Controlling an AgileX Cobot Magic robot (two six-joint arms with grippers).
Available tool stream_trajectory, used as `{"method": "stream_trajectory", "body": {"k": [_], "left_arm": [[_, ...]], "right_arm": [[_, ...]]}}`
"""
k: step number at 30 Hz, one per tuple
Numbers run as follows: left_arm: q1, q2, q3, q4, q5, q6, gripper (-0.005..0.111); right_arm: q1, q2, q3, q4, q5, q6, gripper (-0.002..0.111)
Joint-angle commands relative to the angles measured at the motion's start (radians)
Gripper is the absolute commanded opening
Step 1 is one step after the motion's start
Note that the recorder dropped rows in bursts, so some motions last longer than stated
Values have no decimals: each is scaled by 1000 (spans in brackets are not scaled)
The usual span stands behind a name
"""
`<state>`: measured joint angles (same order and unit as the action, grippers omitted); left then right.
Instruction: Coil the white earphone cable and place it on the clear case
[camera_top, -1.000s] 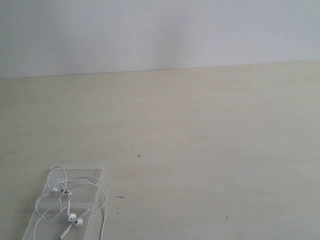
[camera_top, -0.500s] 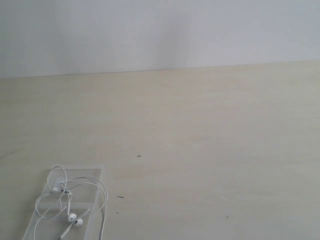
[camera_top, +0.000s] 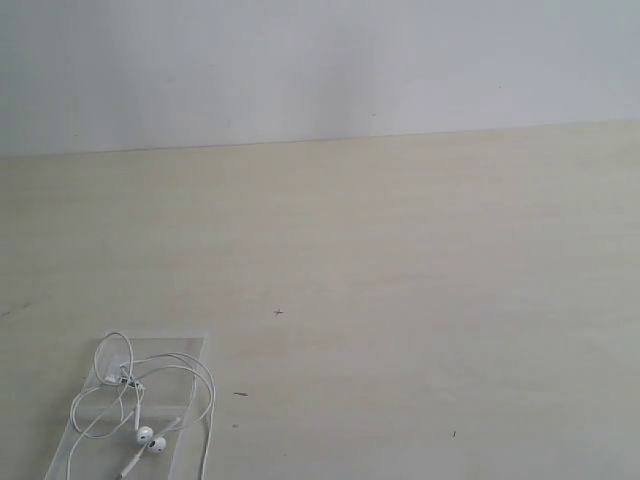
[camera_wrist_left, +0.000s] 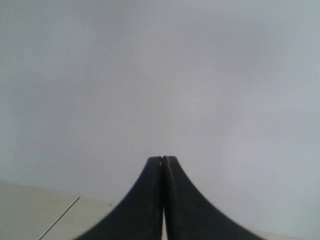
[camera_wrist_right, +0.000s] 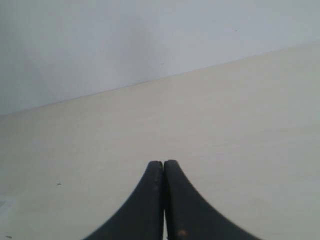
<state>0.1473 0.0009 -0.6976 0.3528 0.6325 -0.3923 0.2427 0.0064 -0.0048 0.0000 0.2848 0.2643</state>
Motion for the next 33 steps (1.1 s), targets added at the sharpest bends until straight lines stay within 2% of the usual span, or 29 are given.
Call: {"method": "stream_trajectory", "body": {"k": [1,4,11,14,17,24,30,33], "left_arm": [[19,-1,140,-53,-345,15,0],[51,-1,260,-74,-471,12,0],[106,-1,540,-79,-501,-140,0],[143,-1,629,-79,-522,-217,0],[152,-1,687,-79,-546,-251,0],[152,-1,698,-75,-557,-247,0],[152,-1,698,-79,-632,-364,0],[152,-1,698,-174,-686,-323,0]], "right_arm": [[2,-6,5,-6,-1,1,0],[2,-6,5,-6,-1,1,0],[2,-6,5,-6,-1,1,0],[2,-6,5,-6,-1,1,0],[2,-6,5,-6,-1,1,0],[2,-6,5,-6,-1,1,0],[2,-6,5,-6,-1,1,0],[2,-6,5,-6,-1,1,0]]}}
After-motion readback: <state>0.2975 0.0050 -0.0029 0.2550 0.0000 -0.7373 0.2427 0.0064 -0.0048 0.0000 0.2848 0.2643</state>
